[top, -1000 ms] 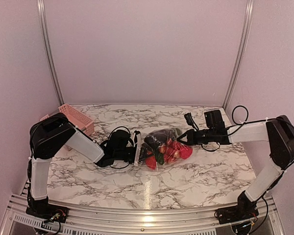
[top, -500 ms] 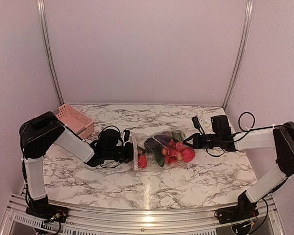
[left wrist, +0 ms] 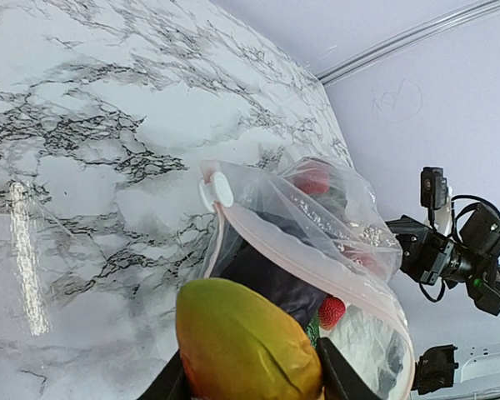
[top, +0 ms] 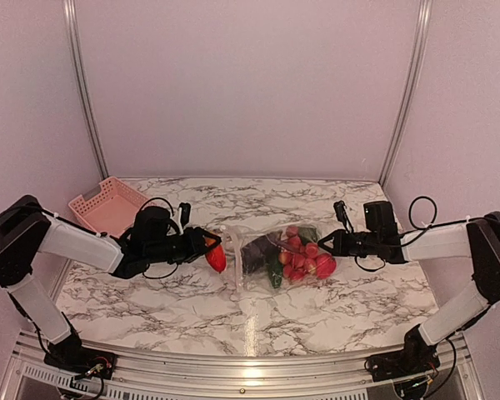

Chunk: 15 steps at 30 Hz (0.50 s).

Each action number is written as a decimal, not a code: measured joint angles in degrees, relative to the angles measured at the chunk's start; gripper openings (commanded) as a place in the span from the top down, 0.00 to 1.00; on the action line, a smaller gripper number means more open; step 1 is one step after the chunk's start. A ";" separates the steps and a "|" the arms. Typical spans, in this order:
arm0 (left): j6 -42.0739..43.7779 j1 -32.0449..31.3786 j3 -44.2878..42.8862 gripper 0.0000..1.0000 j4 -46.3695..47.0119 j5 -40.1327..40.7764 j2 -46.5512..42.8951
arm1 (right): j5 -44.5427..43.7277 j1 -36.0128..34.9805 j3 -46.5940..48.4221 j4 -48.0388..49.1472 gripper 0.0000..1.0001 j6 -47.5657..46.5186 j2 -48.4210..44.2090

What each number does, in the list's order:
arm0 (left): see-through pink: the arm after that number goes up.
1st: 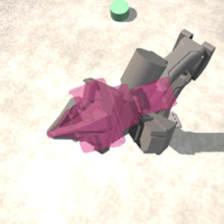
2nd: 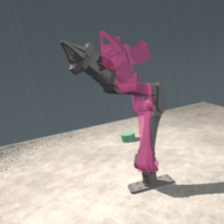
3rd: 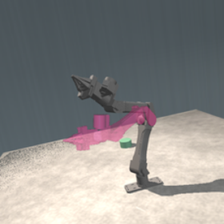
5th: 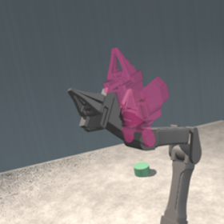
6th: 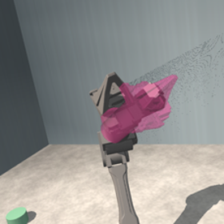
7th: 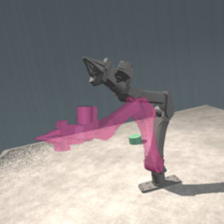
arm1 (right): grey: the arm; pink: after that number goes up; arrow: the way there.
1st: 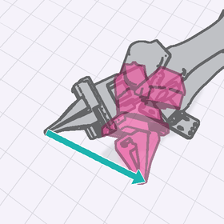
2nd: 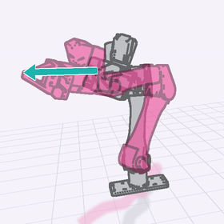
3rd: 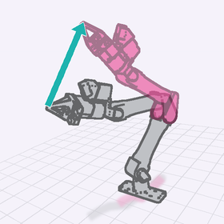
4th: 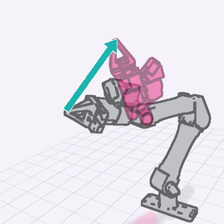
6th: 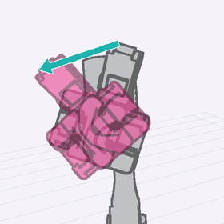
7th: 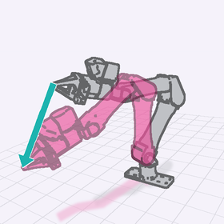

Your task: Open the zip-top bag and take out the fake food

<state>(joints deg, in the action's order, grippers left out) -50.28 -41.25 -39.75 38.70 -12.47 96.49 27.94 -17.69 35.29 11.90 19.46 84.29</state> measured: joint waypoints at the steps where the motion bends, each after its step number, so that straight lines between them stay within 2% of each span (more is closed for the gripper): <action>1: 0.44 0.46 0.68 0.69 -0.79 0.22 -1.86 | -0.07 0.00 0.00 0.11 1.00 0.02 0.00; 5: 2.75 3.23 2.21 0.68 -5.29 1.79 -9.51 | -0.07 0.00 0.00 0.15 1.00 0.02 0.00; 10: 7.02 10.03 1.18 0.66 -13.22 4.68 -18.18 | 0.04 0.00 0.00 0.50 1.00 0.02 0.00; 15: 11.21 19.85 -3.19 0.65 -20.85 5.55 -19.65 | 0.42 0.00 0.00 1.01 1.00 0.00 0.00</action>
<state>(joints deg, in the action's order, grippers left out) -39.07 -21.41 -42.94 17.85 -6.92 76.84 28.36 -17.69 35.29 12.91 19.46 84.29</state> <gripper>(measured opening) 0.437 0.002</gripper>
